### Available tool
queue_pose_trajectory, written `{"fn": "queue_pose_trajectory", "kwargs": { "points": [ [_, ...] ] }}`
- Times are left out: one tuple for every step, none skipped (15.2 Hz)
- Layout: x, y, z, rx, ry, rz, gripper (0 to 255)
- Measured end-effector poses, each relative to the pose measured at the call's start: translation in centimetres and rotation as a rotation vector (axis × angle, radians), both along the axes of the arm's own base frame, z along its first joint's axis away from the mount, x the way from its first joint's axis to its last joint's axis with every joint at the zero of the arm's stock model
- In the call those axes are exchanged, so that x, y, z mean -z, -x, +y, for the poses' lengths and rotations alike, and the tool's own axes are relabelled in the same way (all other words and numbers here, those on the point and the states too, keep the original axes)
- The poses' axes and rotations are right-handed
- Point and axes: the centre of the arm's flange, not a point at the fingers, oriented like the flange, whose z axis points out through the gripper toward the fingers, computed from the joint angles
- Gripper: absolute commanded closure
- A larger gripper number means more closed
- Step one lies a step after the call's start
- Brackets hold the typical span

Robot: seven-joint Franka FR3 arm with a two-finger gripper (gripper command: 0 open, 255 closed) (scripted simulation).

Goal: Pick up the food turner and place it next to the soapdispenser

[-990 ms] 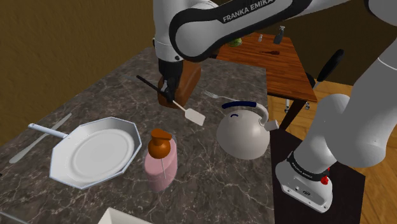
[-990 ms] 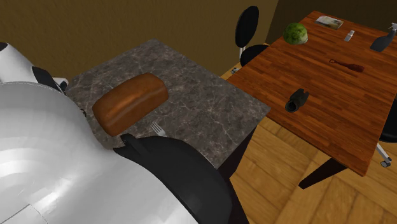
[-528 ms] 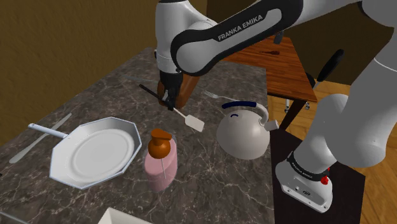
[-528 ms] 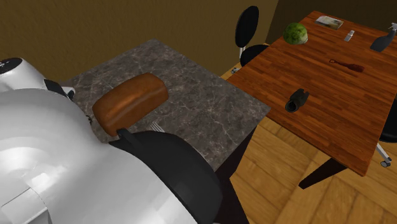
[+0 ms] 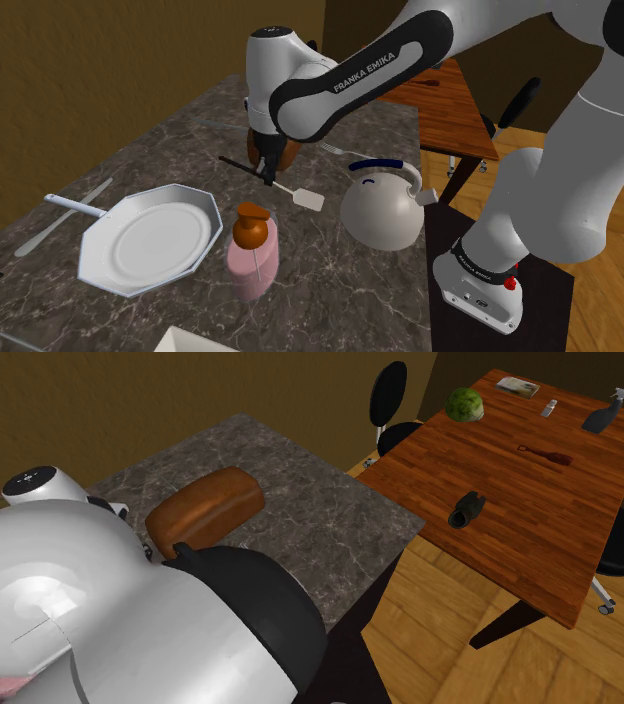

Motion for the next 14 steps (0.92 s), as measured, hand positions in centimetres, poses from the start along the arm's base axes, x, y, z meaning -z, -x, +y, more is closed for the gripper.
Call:
{"fn": "queue_pose_trajectory", "kwargs": {
  "points": [
    [0.5,0.1,0.1,0.000,0.000,0.000,255],
    [1.0,0.1,0.0,0.000,0.000,0.000,255],
    [1.5,0.1,0.1,0.000,0.000,0.000,255],
    [1.7,0.1,0.0,0.000,0.000,0.000,255],
    [1.8,0.1,0.0,0.000,0.000,0.000,255],
    [1.9,0.1,0.0,0.000,0.000,0.000,255],
    [1.9,0.1,0.0,0.000,0.000,0.000,255],
    [1.9,0.1,0.0,0.000,0.000,0.000,255],
    [1.9,0.1,0.0,0.000,0.000,0.000,255],
    [1.9,0.1,0.0,0.000,0.000,0.000,255],
    [1.9,0.1,0.0,0.000,0.000,0.000,0],
    [1.9,0.1,0.0,0.000,0.000,0.000,0],
    [1.9,0.1,0.0,0.000,0.000,0.000,0],
    [1.9,0.1,0.0,0.000,0.000,0.000,0]
  ]
}}
